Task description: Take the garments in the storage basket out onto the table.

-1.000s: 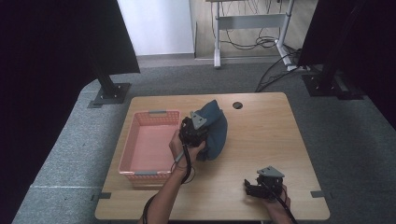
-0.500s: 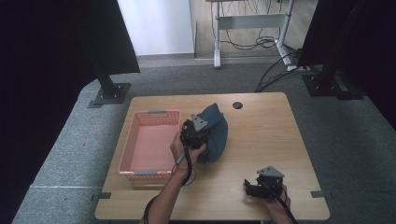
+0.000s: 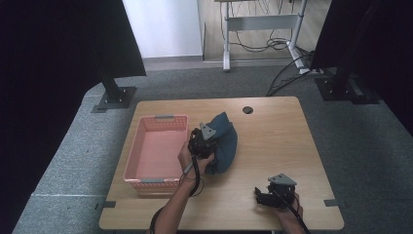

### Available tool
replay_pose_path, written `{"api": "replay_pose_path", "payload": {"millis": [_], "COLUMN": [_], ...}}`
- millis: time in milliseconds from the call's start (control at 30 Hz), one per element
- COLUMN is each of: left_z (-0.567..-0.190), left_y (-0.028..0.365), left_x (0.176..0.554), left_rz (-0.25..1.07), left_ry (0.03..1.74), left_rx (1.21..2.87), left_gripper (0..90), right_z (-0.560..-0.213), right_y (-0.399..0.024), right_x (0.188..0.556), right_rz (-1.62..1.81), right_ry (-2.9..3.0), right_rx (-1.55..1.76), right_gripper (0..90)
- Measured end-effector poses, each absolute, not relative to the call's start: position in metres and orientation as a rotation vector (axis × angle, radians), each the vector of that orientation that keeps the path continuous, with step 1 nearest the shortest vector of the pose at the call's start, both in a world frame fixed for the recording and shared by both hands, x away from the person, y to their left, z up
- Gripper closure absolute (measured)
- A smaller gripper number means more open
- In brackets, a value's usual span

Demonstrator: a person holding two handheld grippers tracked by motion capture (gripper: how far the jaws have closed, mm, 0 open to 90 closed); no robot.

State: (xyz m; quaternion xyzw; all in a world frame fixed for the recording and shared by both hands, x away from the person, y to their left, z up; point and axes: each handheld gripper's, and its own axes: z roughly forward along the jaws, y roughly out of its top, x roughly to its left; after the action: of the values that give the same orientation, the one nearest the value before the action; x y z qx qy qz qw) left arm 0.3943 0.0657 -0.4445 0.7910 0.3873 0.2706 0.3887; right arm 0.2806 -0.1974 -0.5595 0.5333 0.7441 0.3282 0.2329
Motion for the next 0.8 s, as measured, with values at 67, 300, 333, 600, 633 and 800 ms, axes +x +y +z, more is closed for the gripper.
{"api": "replay_pose_path", "payload": {"millis": [67,300,333,600,633,800], "left_z": [-0.446,-0.453,-0.454,-0.461,-0.462,-0.464], "left_y": [0.066,0.067,0.067,0.067,0.067,0.068], "left_x": [0.395,0.395,0.395,0.396,0.396,0.397], "left_rz": [0.685,0.673,0.671,0.660,0.660,0.658], "left_ry": [0.989,0.998,1.003,1.014,1.016,1.019], "left_rx": [2.016,2.027,2.026,2.040,2.041,2.045], "left_gripper": [71.4,71.4,71.4,71.4,71.4,71.4], "right_z": [-0.560,-0.560,-0.560,-0.559,-0.559,-0.560], "right_y": [-0.197,-0.198,-0.198,-0.197,-0.197,-0.197], "right_x": [0.281,0.281,0.281,0.280,0.280,0.281], "right_rz": [0.901,0.901,0.901,0.901,0.901,0.901], "right_ry": [2.044,2.044,2.044,2.044,2.044,2.044], "right_rx": [1.464,1.464,1.464,1.466,1.466,1.466], "right_gripper": [9.5,9.5,9.5,9.5,9.5,9.4]}}
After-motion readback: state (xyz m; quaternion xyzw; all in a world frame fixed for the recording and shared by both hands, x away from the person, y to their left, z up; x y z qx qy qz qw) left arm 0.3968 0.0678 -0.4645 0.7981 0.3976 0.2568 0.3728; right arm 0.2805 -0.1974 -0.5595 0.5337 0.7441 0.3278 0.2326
